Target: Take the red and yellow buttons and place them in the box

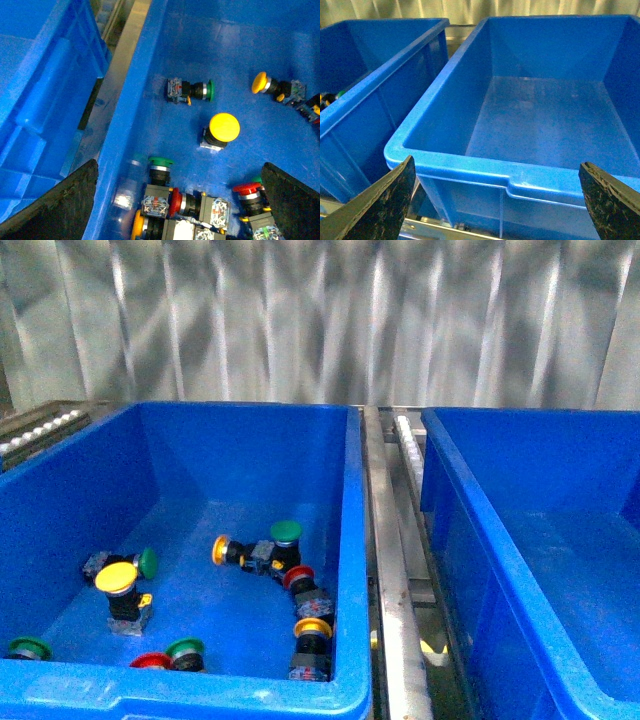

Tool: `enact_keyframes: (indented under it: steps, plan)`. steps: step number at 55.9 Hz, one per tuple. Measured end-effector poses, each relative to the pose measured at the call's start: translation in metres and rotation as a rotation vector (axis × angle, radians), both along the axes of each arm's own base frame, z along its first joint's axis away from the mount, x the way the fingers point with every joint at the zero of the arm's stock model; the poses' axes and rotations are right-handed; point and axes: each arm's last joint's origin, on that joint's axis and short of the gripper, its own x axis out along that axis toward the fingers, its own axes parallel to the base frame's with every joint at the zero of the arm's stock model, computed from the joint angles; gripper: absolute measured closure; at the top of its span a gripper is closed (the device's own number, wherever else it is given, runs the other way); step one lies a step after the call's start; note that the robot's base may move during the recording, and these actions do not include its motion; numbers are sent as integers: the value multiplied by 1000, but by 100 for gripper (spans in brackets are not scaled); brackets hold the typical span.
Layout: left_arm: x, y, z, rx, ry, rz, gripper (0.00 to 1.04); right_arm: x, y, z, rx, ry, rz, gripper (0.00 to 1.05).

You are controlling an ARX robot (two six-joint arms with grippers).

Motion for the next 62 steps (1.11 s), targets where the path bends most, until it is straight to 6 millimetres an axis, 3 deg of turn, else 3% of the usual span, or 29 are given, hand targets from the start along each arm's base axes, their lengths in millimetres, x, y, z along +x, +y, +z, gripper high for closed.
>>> enact_keyframes:
  steps: [9, 18, 38, 62]
  plan:
    - [55, -10, -3, 32, 123, -1, 8, 0, 0, 0, 0, 0, 0, 7]
    - [85, -22, -14, 66, 209, -14, 8, 0, 0, 0, 0, 0, 0, 7]
    - [104, -56, -35, 77, 280, -90, 8, 0, 0, 0, 0, 0, 0, 7]
    - [112, -60, -56, 83, 356, -21, 8, 0, 0, 0, 0, 0, 0, 7]
